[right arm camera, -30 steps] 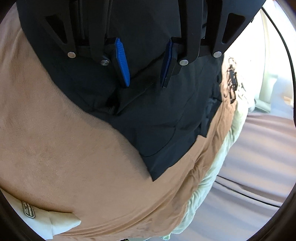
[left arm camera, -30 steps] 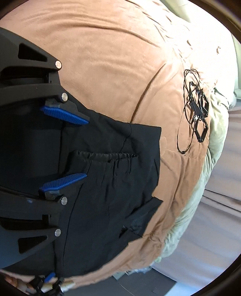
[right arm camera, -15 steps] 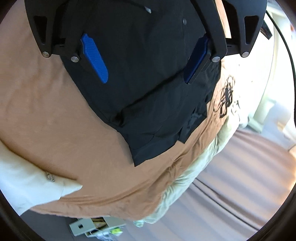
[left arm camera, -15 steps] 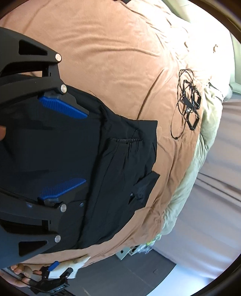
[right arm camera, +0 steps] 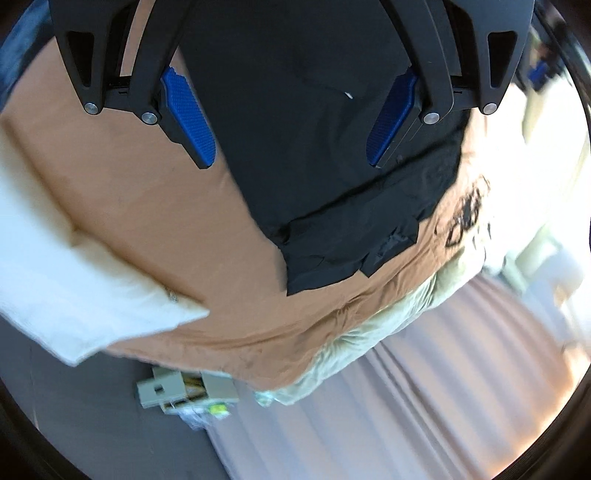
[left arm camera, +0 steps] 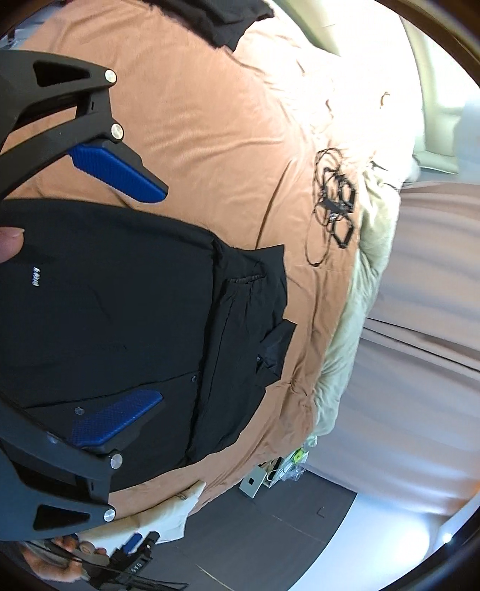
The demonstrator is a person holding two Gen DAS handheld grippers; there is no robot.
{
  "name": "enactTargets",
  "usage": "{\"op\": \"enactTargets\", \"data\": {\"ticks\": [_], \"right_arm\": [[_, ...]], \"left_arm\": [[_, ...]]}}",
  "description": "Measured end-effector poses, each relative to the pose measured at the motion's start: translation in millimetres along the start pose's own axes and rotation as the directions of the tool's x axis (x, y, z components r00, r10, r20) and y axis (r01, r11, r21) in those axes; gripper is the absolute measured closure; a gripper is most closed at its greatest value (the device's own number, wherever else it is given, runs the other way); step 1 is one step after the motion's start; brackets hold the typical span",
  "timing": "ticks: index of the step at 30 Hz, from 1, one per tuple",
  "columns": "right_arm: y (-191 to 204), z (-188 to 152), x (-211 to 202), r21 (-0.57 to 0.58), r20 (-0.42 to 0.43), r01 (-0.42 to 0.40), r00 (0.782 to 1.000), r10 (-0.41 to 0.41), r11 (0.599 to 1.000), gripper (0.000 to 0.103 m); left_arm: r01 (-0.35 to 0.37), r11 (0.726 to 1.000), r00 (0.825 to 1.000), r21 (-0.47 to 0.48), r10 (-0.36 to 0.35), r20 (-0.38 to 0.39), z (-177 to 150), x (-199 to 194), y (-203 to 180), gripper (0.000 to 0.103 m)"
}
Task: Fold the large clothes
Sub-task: 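Raise both tools away from the shirt, then lower both grippers onto the hem of the black shirt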
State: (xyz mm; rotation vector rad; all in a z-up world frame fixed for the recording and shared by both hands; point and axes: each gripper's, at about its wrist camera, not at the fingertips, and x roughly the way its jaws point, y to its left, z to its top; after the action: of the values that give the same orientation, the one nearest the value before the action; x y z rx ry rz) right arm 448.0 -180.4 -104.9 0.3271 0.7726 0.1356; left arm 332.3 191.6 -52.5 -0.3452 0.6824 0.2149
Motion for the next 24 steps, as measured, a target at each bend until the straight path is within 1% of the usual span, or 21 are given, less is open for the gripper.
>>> {"op": "enactTargets", "data": {"ticks": [3,8,12,16,21,24], "right_arm": [[0,-7,-19,-0.042,0.019,-0.013,1.0,0.014,0.999,0.019],[-7,-21,-48,-0.068,0.031,-0.041,0.999,0.044,0.997,0.019],[-7,-33,-66,-0.087,0.044,-0.04,0.998,0.044,0.995,0.019],[-11,-47,-82,-0.102,0.038,-0.043,0.998,0.047,0.994,0.019],[-16,-67,-103,-0.121,0.055,-0.033,0.998,0.039,0.992,0.019],[-18,-76,-114,-0.13,0.046,-0.053,0.997,0.059,0.99,0.019]], "left_arm": [[-0.014,1.0,1.0,0.028,0.013,0.016,-11,-17,-1,0.0],[-0.018,1.0,1.0,0.022,0.018,-0.019,-30,-36,2,0.0],[-0.039,0.999,0.999,0.012,0.039,0.007,-46,-57,8,0.0],[-0.048,0.999,0.999,0.01,0.048,-0.004,-63,-75,14,0.0],[-0.063,0.998,0.998,0.027,0.063,0.012,-86,-99,18,0.0],[-0.062,0.998,0.998,0.032,0.061,0.022,-100,-112,19,0.0]]}}
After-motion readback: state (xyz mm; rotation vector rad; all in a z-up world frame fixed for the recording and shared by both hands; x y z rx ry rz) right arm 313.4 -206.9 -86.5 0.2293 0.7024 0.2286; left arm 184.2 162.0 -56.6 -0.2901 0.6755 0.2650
